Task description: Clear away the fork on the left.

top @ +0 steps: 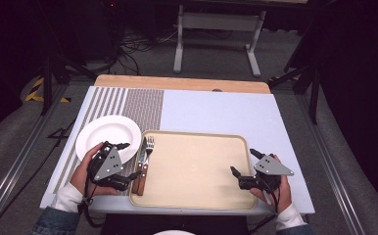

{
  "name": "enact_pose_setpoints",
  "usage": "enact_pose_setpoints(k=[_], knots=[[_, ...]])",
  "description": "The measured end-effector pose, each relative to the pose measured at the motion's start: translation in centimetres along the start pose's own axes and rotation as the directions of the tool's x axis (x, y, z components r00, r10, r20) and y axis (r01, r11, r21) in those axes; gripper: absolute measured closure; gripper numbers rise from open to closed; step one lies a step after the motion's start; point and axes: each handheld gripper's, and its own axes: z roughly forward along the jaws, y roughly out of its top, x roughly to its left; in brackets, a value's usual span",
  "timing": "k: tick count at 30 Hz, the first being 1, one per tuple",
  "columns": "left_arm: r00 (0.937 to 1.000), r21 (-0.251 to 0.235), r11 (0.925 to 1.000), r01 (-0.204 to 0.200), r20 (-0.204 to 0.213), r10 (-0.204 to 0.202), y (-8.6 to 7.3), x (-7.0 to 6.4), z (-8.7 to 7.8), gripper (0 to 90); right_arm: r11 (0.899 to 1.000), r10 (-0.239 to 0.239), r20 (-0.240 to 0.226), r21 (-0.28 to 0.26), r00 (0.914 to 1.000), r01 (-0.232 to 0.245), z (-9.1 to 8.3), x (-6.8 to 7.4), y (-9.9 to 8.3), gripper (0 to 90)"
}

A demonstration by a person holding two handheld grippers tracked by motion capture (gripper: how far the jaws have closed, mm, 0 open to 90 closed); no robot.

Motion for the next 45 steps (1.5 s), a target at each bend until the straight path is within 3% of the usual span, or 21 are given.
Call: enact_pose_setpoints(k=[18,26,45], knots=[[0.9993,0.03,0.9994,0.02,-0.031,-0.019,-2.2,0.1,-1.4,11.1,1.0,0.002,0.008,-0.003,1.0,-0.002,0.0,-0.1,0.0,11.7],[0.9973,0.061,0.9966,0.055,-0.053,-0.052,-3.9,0.5,-2.1,11.2,1.0,0.024,0.015,-0.004,0.9996,-0.024,0.0,-0.4,-0.1,11.6],[0.9901,0.101,0.9897,0.101,-0.107,-0.091,-6.1,0.7,-3.7,11.8,1.0,-0.003,-0.034,-0.001,0.9994,0.003,1.9,-0.3,0.6,11.6]])
